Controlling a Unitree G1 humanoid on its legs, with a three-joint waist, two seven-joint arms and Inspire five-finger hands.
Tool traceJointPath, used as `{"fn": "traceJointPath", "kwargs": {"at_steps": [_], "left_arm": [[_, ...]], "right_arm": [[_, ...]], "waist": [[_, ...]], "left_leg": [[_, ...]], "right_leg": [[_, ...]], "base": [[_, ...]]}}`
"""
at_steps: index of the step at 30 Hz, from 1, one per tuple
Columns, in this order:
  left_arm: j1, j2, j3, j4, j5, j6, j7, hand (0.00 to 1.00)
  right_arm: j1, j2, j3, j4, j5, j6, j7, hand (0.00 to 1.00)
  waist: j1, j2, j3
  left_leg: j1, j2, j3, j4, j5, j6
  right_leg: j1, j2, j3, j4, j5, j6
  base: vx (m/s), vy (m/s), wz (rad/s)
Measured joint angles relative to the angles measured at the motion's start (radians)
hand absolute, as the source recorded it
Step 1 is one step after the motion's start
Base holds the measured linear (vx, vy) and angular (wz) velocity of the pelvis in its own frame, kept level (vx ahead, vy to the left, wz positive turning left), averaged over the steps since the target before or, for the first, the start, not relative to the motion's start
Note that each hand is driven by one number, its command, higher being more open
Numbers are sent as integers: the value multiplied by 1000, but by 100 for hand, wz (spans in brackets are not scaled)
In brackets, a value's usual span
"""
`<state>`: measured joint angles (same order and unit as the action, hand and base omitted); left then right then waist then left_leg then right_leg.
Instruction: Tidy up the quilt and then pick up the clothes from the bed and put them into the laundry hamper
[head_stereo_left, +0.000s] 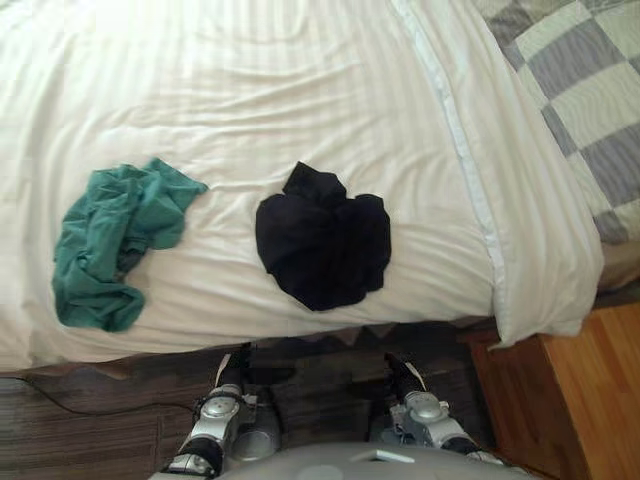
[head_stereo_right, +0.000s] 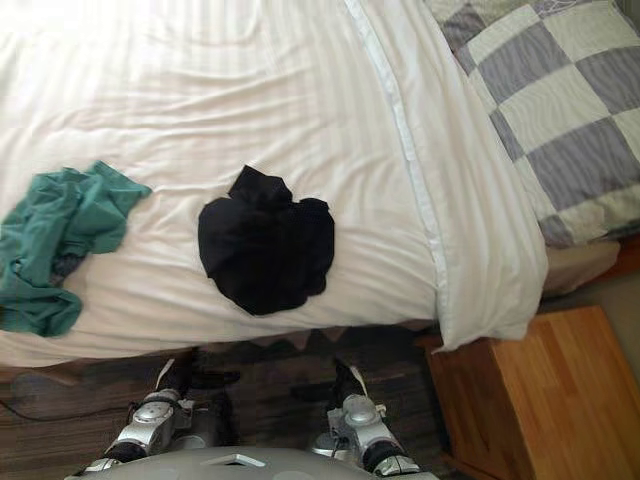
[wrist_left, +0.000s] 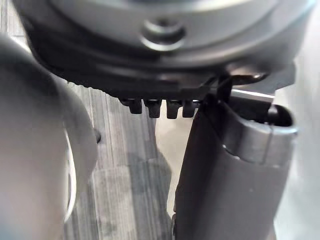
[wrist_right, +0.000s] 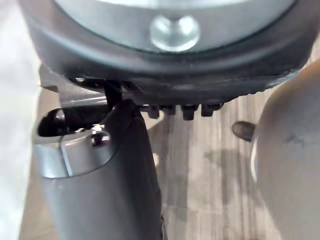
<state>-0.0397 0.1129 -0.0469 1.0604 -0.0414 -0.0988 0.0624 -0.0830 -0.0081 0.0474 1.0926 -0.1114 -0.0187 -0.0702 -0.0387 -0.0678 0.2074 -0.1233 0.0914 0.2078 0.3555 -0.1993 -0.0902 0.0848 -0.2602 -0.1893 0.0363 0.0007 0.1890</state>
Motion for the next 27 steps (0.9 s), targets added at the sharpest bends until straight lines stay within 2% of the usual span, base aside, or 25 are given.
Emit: {"fn": "traceJointPath", "kwargs": {"at_steps": [2, 3, 4, 5, 6, 7, 8, 9, 12, 14, 16, 21, 24, 25, 26, 27], "left_arm": [[13, 3, -31, 19, 1, 14, -1, 100], [15, 8, -36, 33, 2, 18, -1, 100], [20, 9, -33, 29, -1, 18, -1, 100], [22, 8, -34, 27, 0, 17, -1, 100], [29, 13, -35, 25, 2, 18, -1, 100], [35, 28, -36, 26, 8, 19, -2, 100], [34, 32, -36, 27, 11, 19, -1, 100], [32, 33, -36, 27, 11, 22, -1, 100], [27, 28, -37, 25, 14, 32, -3, 100], [23, 21, -36, 24, 14, 36, -1, 100], [18, 15, -36, 21, 13, 36, -1, 100], [8, -2, -35, 2, 4, 31, -10, 100], [8, -4, -22, -4, 2, 28, -10, 100], [8, -2, -11, 2, 2, 28, -10, 100], [9, 6, 10, 12, 2, 29, -12, 100], [12, 5, 11, 13, 2, 30, -13, 100]], "right_arm": [[-1, 8, -7, -1, 0, -4, 3, 100], [-6, 10, -2, -5, 0, -6, 4, 100], [-12, 13, 6, -6, -1, -4, 4, 100], [-16, 17, 16, -6, -2, -2, 4, 100], [-17, 28, 35, -8, -2, -2, 6, 100], [-11, 49, 43, -14, -3, -9, 7, 100], [-9, 57, 44, -18, -3, -10, 8, 100], [-7, 64, 43, -15, -4, -10, 12, 100], [-10, 61, 44, -4, -25, -9, 6, 100], [-13, 56, 60, 7, -41, -8, 3, 100], [-18, 43, 84, 15, -42, -4, 3, 100], [-44, 4, 83, 39, -42, 13, 5, 100], [-44, -7, 72, 37, -39, 13, 0, 100], [-41, -7, 57, 28, -38, 13, 0, 100], [-32, -6, 41, 25, -38, 13, 1, 100], [-29, -9, 35, 17, -36, 17, 0, 100]], "waist": [[-4, 21, -12], [6, 37, -17], [10, 40, -15], [12, 36, -13], [7, 33, -15], [-5, 19, -19], [-10, 7, -17], [-12, -13, -17], [-11, -20, -23], [2, -12, -20], [14, -2, -13], [18, 25, 2], [37, 26, 1], [34, 23, 1], [23, 27, 0], [19, 31, -3]], "left_leg": [[38, -4, 0, -42, -8, 4], [59, 7, 14, -75, -9, 4], [78, 14, 25, -101, -7, 6], [97, 16, 30, -122, -1, 13], [115, 22, 26, -145, 5, 23], [123, 30, 10, -157, 9, 27], [127, 29, -2, -160, 10, 27], [133, 15, -25, -166, 12, 26], [133, -1, -59, -206, 47, 11], [130, -9, -73, -245, 73, 6], [123, -10, -77, -228, 74, 6], [52, -5, -54, -92, 74, 5], [40, -12, -30, -84, 75, 6], [36, -16, -40, -77, 64, -8], [22, 16, -42, -31, 17, -10], [19, 48, -45, -13, 7, -12]], "right_leg": [[-8, -4, 2, 49, 6, 9], [-54, 0, 1, 131, 5, 6], [-96, 2, -4, 205, 6, -8], [-130, 4, -10, 275, 6, -36], [-174, 21, 10, 348, -29, -77], [-178, 84, 63, 347, -98, -89], [-172, 119, 88, 328, -119, -94], [-146, 145, 80, 281, -137, -130], [-83, 144, 52, 185, -140, -125], [-45, 143, 26, 93, -140, -126], [-21, 139, 18, 62, -139, -125], [-17, 114, -27, 112, -138, -123], [-52, 95, 13, 119, -131, -112], [-69, 82, 41, 119, -121, -97], [-75, 77, 65, 119, -120, -96], [-81, 77, 72, 120, -120, -96]], "base": [[77, 114, -2], [25, 72, -26], [12, 94, -33], [18, 88, -25], [27, 34, 2], [22, -8, 23], [32, -83, 56], [73, -79, 57], [72, -101, 43], [57, -116, 30], [41, -49, 19], [6, -6, 38], [-4, 80, -39], [-4, 133, -55], [-9, 134, -54], [-11, 137, -45]]}}
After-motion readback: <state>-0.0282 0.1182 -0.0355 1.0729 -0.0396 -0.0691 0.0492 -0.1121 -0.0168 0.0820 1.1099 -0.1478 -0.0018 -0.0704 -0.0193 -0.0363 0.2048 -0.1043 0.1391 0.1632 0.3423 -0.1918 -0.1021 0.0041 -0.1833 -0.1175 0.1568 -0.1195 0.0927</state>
